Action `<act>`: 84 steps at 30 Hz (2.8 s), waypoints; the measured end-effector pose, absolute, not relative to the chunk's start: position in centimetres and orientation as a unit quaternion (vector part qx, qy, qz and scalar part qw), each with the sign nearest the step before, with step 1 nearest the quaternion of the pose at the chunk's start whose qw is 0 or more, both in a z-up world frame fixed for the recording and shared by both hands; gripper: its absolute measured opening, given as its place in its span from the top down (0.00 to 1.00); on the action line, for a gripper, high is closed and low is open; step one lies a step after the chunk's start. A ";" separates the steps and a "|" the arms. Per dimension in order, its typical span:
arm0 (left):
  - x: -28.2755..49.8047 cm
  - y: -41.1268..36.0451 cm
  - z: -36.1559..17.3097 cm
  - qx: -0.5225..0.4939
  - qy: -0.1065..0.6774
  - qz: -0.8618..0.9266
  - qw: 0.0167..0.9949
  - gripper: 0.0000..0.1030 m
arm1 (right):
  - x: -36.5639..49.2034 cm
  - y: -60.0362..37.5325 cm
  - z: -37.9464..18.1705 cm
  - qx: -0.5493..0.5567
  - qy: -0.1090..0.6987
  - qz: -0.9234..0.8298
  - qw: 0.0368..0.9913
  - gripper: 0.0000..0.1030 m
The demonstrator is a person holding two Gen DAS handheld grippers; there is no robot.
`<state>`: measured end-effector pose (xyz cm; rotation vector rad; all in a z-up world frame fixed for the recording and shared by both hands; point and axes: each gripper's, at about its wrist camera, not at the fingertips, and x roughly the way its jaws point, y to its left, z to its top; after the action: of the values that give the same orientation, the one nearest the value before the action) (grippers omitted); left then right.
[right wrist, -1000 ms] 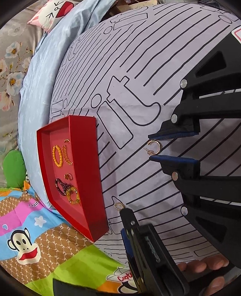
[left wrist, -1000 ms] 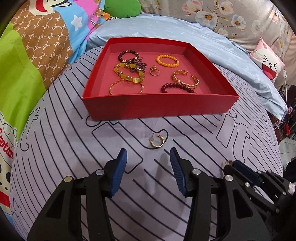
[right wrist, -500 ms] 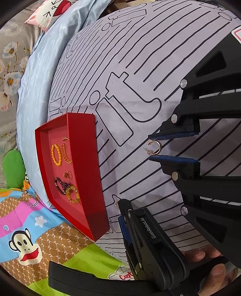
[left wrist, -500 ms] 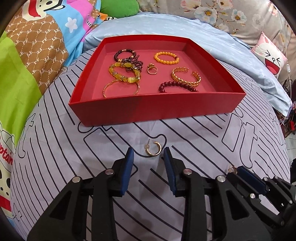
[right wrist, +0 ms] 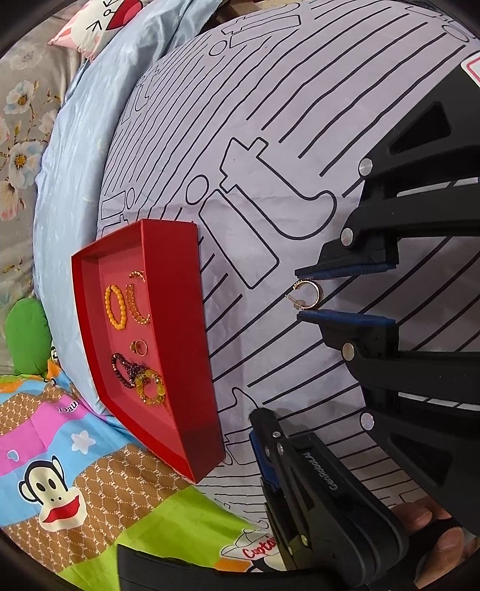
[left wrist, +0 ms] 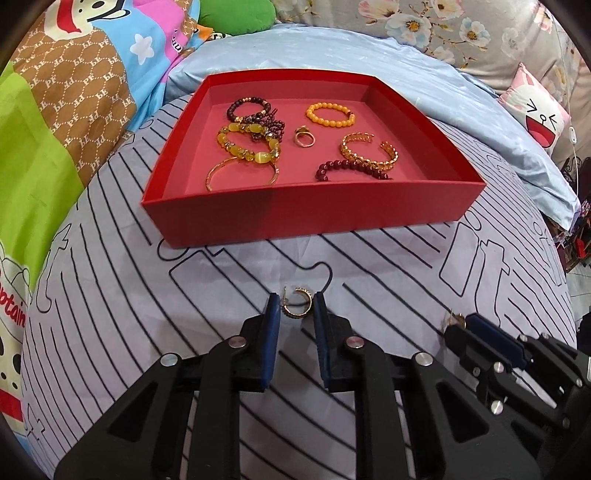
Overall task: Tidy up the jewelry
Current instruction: 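Grasp one gold hoop earring with the right tool while the left tool grasps the other, then carry both gold hoop earrings in the two tools into the red box, then open both tools to release the hoop earrings inside the box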
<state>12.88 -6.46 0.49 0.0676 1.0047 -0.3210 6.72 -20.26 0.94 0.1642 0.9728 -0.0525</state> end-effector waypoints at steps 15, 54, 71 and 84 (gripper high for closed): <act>11.0 -5.0 3.9 0.012 0.470 -0.167 0.867 0.83 | 6.9 -19.1 4.0 0.084 0.440 -0.008 0.894 0.85; 27.5 -8.4 5.6 0.024 0.436 -0.133 0.890 0.83 | 24.9 -21.0 5.8 0.064 0.409 -0.005 0.910 0.84; 28.3 -8.3 4.2 0.024 0.446 -0.125 0.886 0.82 | 25.9 -20.8 4.4 0.063 0.421 -0.008 0.905 0.84; 27.6 -8.0 4.9 0.021 0.438 -0.116 0.891 0.66 | 25.3 -20.6 5.1 0.054 0.415 -0.019 0.908 0.73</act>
<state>27.61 -8.01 4.93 0.0426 0.9100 -0.2415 25.31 -20.59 5.08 0.1124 0.8554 -0.0394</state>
